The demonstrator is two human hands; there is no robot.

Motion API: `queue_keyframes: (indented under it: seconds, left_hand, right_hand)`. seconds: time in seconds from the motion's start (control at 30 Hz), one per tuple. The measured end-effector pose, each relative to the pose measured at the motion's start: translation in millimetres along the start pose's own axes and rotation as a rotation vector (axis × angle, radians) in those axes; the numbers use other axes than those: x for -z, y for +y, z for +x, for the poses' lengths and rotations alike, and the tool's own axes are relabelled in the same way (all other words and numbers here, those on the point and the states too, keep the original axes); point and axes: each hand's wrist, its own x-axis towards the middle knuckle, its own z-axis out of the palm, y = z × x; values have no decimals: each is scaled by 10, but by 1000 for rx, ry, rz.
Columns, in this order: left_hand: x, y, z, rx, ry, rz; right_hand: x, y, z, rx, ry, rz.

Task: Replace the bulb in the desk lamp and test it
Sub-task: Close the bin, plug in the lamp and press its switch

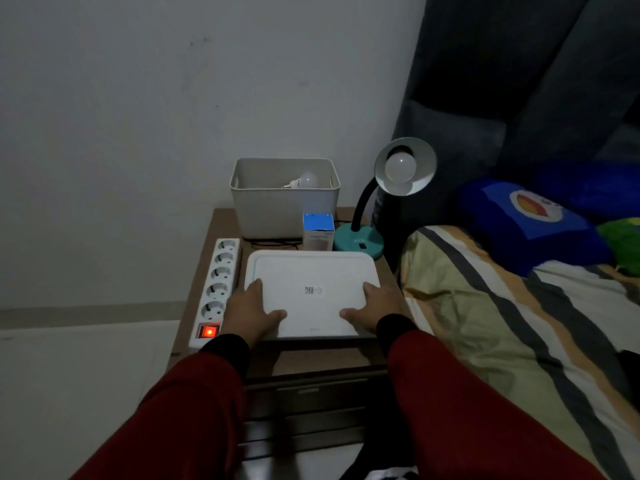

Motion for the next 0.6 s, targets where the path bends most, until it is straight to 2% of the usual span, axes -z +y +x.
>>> queue_keyframes:
  seconds: [0.37,0.6]
  left_hand:
    - [853,111,835,-124,304,-90]
    - [1219,184,1691,-110,323,-33]
  right_hand:
    - [648,-858,675,161,243,95]
    - [936,-1320,1440,211,275,89]
